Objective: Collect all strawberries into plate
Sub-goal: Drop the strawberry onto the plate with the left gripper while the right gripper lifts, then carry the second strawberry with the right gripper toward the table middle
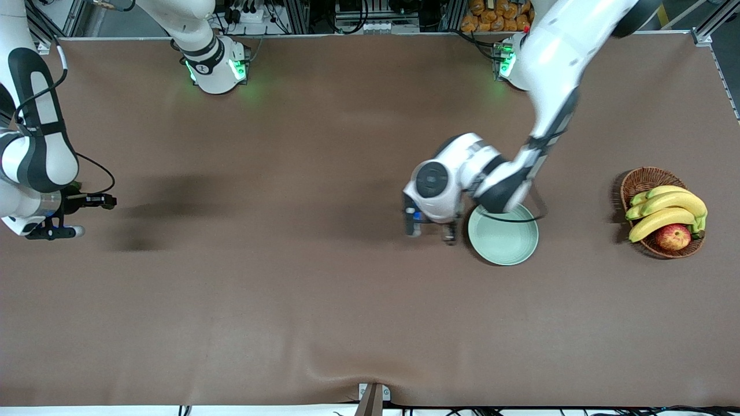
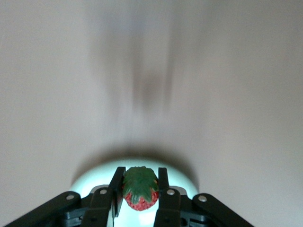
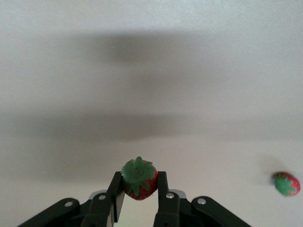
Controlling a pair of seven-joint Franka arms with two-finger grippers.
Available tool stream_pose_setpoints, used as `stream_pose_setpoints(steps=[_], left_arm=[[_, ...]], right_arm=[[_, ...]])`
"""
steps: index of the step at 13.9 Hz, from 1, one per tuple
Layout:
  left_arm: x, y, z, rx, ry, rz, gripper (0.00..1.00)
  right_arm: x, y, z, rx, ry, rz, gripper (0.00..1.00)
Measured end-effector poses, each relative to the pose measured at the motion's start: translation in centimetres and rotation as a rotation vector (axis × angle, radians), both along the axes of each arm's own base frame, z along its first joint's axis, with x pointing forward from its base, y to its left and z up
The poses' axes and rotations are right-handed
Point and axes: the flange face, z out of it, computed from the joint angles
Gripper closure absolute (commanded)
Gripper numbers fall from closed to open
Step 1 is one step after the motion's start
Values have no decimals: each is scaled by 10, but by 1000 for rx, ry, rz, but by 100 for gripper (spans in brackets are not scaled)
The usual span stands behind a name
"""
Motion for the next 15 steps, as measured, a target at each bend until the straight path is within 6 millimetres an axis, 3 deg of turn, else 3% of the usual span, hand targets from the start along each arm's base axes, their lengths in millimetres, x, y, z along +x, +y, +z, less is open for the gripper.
stream_pose_setpoints(steps=[2, 3, 6, 8, 12, 15], left_arm=[[3, 32, 40, 57, 25, 26, 100], [0, 38, 44, 78, 36, 33, 99], [5, 69, 13, 135, 71, 53, 89], [14, 92, -12, 181, 80, 49, 89], [19, 95, -42, 171, 79, 29, 74], [35, 121, -65, 111, 67, 34, 71]], right_arm=[[14, 35, 16, 14, 34, -59, 100], [20, 55, 23, 32, 50, -98, 100], [39, 128, 40, 58, 76, -223, 100], [45, 178, 43, 85, 92, -304, 100], [50, 272, 49, 97, 92, -455, 100], [50, 357, 47, 123, 69, -578, 100]])
